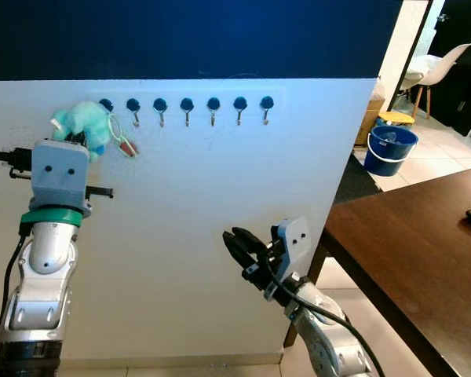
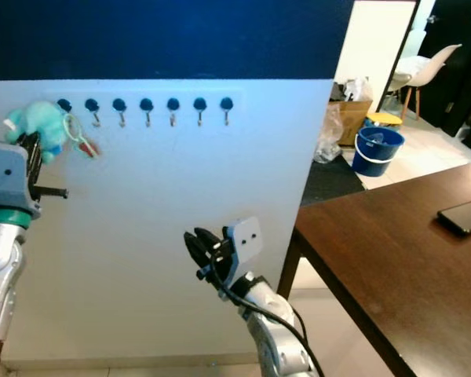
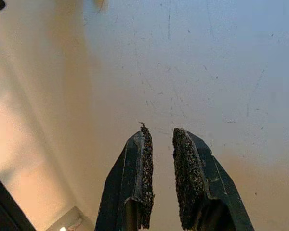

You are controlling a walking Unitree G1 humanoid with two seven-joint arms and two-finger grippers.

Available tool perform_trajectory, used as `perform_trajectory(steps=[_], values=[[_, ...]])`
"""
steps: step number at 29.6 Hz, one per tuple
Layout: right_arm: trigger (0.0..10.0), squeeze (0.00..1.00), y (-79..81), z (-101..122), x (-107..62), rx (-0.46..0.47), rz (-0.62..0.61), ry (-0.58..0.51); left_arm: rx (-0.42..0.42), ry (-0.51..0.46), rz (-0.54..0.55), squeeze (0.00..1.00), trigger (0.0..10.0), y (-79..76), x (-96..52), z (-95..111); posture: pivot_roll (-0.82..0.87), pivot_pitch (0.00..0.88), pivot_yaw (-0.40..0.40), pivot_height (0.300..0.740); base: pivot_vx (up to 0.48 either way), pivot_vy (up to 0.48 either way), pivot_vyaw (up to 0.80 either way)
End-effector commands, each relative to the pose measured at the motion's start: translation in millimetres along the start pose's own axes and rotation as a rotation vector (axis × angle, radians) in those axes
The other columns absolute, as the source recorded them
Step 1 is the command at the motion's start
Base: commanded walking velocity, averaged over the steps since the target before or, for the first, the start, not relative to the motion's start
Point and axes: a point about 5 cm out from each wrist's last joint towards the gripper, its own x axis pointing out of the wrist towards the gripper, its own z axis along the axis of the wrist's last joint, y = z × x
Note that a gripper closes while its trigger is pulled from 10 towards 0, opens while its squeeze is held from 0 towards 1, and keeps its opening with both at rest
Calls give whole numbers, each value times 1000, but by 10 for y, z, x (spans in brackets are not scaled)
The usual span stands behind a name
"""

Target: Hang keys on a hook

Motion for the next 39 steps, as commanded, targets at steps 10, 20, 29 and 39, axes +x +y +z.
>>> perform_trajectory(steps=[10,20,29,39], values=[[10000,0,57,-2,-10,16,39,14,77,172,-33,0,10000,-9,40,-329,-164,0,86,740,0,0,0],[10000,0,65,10,-16,15,46,19,102,285,-13,0,10000,33,-88,-576,-169,0,88,740,0,0,0],[10000,0,172,362,60,72,128,-175,70,274,0,0,10000,90,-141,-552,-165,0,88,740,0,0,0],[10000,0,138,579,156,34,90,-281,6,274,-12,0,10000,36,-208,-537,-160,0,83,740,0,0,0]])
